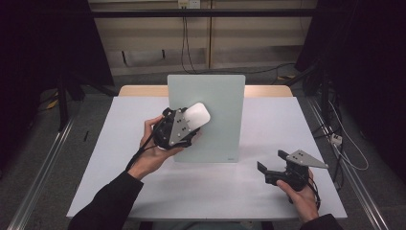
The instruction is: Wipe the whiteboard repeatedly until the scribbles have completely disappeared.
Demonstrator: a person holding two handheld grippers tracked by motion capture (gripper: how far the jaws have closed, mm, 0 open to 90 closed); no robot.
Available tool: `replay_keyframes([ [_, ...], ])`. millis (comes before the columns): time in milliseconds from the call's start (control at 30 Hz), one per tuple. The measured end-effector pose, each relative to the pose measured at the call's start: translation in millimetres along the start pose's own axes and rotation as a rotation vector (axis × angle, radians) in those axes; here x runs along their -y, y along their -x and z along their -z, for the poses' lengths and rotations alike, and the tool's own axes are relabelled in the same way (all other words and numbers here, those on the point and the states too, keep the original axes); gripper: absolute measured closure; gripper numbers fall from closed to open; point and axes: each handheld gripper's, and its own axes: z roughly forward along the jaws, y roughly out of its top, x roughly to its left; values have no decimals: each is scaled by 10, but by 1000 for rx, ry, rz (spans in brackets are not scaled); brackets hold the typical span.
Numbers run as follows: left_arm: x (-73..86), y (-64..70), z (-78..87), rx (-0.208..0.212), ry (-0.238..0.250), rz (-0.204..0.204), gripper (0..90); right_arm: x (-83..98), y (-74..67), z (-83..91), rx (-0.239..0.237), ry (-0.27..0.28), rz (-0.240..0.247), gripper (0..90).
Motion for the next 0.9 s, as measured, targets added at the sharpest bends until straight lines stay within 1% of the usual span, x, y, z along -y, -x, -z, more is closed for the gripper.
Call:
replay_keyframes([
  [67, -31, -62, 12, -17, 5, -3, 311, 0, 1, -1, 0, -1, -1, 77],
  [167, -52, -116, 28, -40, 17, 12, 312, 0, 0, 1, 1, 0, -1, 77],
  [267, -40, -101, 29, -47, 15, 2, 311, 0, 1, -2, -1, -1, -1, 78],
  [367, -15, -69, 23, -37, 12, -4, 311, 1, 0, 0, 1, -1, -1, 78],
  [467, 25, -2, 15, -27, 4, -17, 311, 1, 0, -1, -1, -1, -1, 78],
  [500, 44, 23, 8, -21, 8, -22, 311, 0, -2, -1, 0, 0, 0, 78],
  [567, 84, 88, -4, -13, 10, -17, 311, 0, -2, -2, -1, 0, -1, 78],
  [633, 110, 151, -21, 5, 2, -35, 311, 0, -1, -3, 0, -1, -1, 78],
  [767, 144, 243, -48, 30, -4, -36, 311, 0, -5, -5, -2, -1, -1, 78],
  [867, 175, 305, -59, 49, -17, -42, 311, 0, -3, -2, -1, 0, -1, 78],
  [900, 188, 330, -65, 54, -21, -52, 311, 0, -3, -1, 0, 0, -1, 78],
])
